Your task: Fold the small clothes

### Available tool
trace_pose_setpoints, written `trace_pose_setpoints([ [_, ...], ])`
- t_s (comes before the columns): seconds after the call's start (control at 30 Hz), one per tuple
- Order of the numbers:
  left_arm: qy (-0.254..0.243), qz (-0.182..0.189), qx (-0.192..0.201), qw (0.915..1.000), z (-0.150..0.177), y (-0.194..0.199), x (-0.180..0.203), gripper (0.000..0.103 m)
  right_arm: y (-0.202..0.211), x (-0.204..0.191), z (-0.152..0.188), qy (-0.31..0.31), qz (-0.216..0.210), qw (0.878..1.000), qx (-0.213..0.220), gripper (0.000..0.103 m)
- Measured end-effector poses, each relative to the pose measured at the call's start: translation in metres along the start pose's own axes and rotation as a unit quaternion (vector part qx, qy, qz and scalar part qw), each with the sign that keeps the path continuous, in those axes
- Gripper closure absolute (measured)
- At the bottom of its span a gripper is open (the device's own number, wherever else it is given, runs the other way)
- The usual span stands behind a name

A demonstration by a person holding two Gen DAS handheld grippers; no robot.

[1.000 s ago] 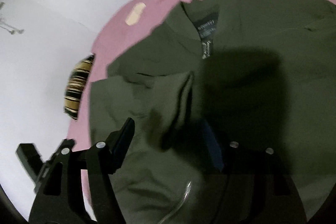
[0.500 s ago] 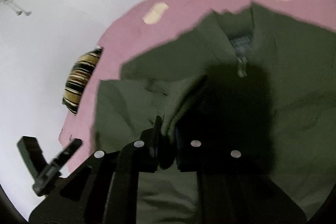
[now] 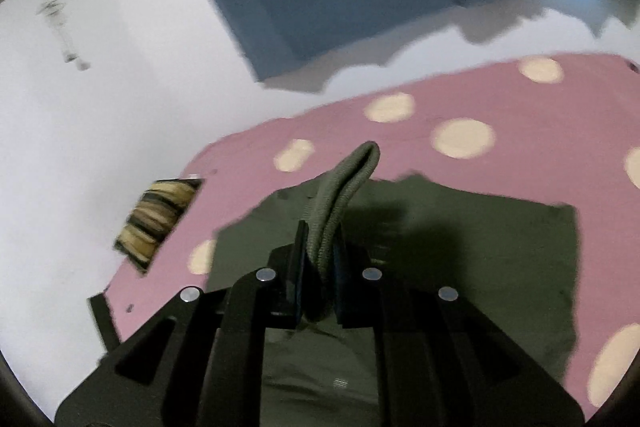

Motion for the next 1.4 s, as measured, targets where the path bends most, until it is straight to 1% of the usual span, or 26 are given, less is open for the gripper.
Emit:
trace_pose_setpoints([
  [0.17, -0.009, -0.008, -0.009, 0.9999, 0.005, -0.009, 0.004, 0.036, -0.011, 0.082, 0.029, -0.070, 0.043, 0.996, -0.021, 0.093],
  [0.33, -0.009, -0.015, -0.021, 0.9996, 0.010, -0.017, 0.002, 0.036, -0.030, 0.133, 0.060, -0.121, 0.054, 0.990, -0.045, 0.093],
  [0.47, -0.009, -0.017, -0.026, 0.9995, 0.011, -0.021, 0.000, 0.036, -0.049, 0.159, 0.083, -0.152, 0.062, 0.984, -0.068, 0.093],
  [0.6, -0.011, -0.018, -0.032, 0.9993, 0.014, -0.025, 0.000, 0.036, -0.061, 0.173, 0.101, -0.171, 0.063, 0.980, -0.081, 0.093],
  [0.67, -0.013, -0.021, -0.036, 0.9991, 0.016, -0.027, 0.000, 0.036, -0.065, 0.177, 0.104, -0.175, 0.061, 0.979, -0.082, 0.092],
  [0.77, -0.014, -0.024, -0.041, 0.9988, 0.017, -0.031, -0.001, 0.036, -0.070, 0.183, 0.106, -0.189, 0.046, 0.977, -0.082, 0.092],
  [0.83, -0.014, -0.024, -0.044, 0.9986, 0.018, -0.033, -0.002, 0.036, -0.071, 0.187, 0.106, -0.205, 0.023, 0.975, -0.082, 0.092],
  [0.9, -0.017, -0.024, -0.047, 0.9985, 0.019, -0.034, -0.002, 0.036, -0.067, 0.187, 0.106, -0.211, 0.007, 0.974, -0.078, 0.089],
  [0.93, -0.019, -0.024, -0.047, 0.9984, 0.019, -0.034, -0.002, 0.036, -0.064, 0.187, 0.107, -0.210, 0.006, 0.975, -0.076, 0.088],
  [1.07, -0.024, -0.016, -0.052, 0.9982, 0.023, -0.030, -0.005, 0.035, -0.041, 0.185, 0.109, -0.209, 0.013, 0.976, -0.065, 0.072],
  [1.1, -0.025, -0.012, -0.053, 0.9982, 0.024, -0.028, -0.006, 0.026, -0.031, 0.183, 0.111, -0.206, 0.010, 0.977, -0.060, 0.070],
  [1.13, -0.026, -0.006, -0.054, 0.9982, 0.026, -0.025, -0.007, 0.024, -0.023, 0.182, 0.113, -0.203, 0.011, 0.977, -0.058, 0.067],
  [1.2, -0.026, 0.003, -0.057, 0.9980, 0.031, -0.018, -0.012, 0.024, -0.003, 0.181, 0.121, -0.196, 0.015, 0.979, -0.053, 0.059],
  [1.27, -0.030, 0.010, -0.061, 0.9976, 0.037, -0.011, -0.016, 0.024, 0.015, 0.180, 0.130, -0.189, 0.021, 0.980, -0.050, 0.057],
  [1.4, -0.043, 0.024, -0.074, 0.9961, 0.053, 0.000, -0.025, 0.024, 0.054, 0.179, 0.162, -0.182, 0.032, 0.981, -0.050, 0.052],
])
Point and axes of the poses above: each gripper's, at about its wrist camera, not at the fingertips, and y roughly against the way its jaws point, x to its right, z to its underside, the point moved 7 cm from there along -y, roughly the way its jaws point, and after that the axes turned 8 degrees about -x, right-handed, at the moved point
